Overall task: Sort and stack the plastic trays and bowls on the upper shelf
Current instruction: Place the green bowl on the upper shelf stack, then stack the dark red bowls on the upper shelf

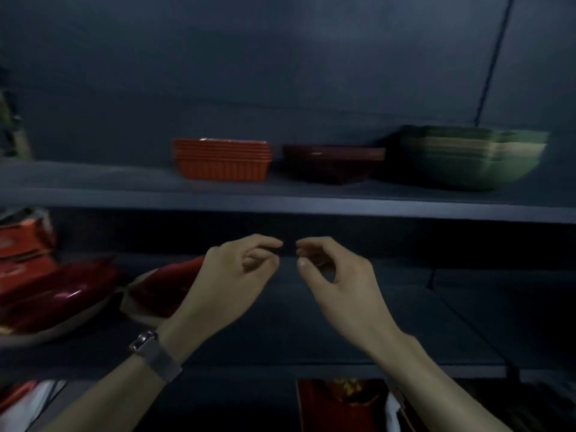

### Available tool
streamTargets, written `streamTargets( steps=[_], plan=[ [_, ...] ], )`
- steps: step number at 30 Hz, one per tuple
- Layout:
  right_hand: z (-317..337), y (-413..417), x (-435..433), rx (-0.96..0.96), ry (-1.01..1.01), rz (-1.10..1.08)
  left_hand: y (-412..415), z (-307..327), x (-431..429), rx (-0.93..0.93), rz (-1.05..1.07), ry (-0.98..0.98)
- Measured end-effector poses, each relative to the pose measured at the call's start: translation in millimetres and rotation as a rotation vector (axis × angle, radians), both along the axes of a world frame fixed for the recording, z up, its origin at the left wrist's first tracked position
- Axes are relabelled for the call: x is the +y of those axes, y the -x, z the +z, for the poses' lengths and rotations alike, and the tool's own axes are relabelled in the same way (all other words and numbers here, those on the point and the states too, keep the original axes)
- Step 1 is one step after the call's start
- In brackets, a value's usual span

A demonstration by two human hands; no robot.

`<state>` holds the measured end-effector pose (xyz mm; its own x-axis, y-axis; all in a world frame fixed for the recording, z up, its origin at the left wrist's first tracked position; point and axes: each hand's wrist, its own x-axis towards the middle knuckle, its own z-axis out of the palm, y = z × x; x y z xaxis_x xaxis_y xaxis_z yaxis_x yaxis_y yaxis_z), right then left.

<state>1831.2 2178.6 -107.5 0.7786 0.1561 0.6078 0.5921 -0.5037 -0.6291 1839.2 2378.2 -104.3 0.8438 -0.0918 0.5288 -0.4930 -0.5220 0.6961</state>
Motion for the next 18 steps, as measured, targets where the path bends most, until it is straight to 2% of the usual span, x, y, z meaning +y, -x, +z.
streamTargets(
  steps=[10,18],
  plan=[
    [-67.0,-25.9,110.8,0.212,0.028,0.163,4.1,-84.0,115.5,0.172,0.313,0.089],
    [-112.9,-63.9,159.3,0.321,-0.087,0.134,-17.4,-118.8,170.5,0.269,0.522,0.182]
  ],
)
